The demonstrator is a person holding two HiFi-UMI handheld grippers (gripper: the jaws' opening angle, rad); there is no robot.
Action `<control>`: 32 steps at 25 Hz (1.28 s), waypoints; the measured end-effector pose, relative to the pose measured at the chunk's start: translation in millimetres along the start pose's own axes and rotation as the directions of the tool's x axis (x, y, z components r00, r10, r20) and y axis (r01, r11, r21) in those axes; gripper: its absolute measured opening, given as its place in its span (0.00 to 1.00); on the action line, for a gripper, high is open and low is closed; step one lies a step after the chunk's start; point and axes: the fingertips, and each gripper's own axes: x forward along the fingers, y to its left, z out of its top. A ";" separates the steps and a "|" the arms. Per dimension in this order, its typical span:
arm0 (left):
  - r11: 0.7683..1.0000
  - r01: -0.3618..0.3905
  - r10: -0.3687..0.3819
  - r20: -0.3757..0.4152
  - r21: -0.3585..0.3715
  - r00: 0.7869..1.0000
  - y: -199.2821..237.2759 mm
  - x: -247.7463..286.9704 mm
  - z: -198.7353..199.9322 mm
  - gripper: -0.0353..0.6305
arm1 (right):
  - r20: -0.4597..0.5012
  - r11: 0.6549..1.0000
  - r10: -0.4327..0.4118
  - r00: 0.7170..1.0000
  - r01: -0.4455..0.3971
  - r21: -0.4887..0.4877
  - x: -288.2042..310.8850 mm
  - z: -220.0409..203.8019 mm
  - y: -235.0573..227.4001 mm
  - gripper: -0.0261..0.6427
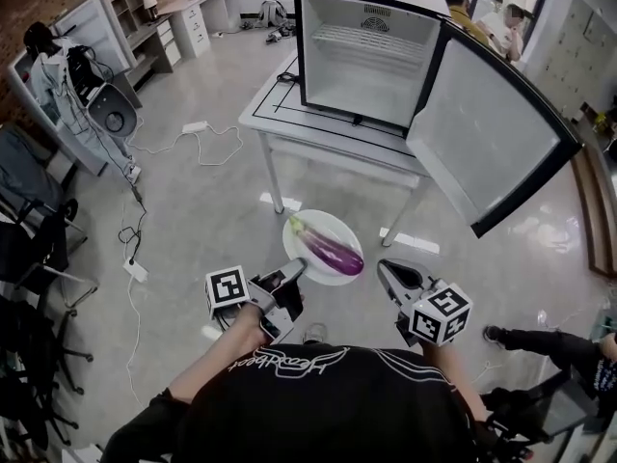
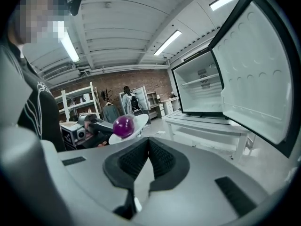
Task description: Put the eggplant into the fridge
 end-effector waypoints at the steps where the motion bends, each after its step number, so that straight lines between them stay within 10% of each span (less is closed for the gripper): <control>1: 1.000 0.008 -0.008 -0.003 0.002 1.000 -1.6 4.5 14.8 0.09 | 0.001 1.000 -0.009 1.000 0.009 -0.007 12.3 6.6 -4.5 0.05; 11: 1.000 0.007 -0.006 -0.033 0.028 0.999 2.8 31.9 108.7 0.09 | 0.021 0.997 -0.068 0.997 0.068 -0.029 86.8 43.6 -33.0 0.05; 32: 0.999 -0.016 0.019 -0.083 0.039 0.996 3.0 84.5 141.1 0.09 | 0.026 0.993 -0.115 0.993 0.114 0.020 112.1 52.8 -84.6 0.05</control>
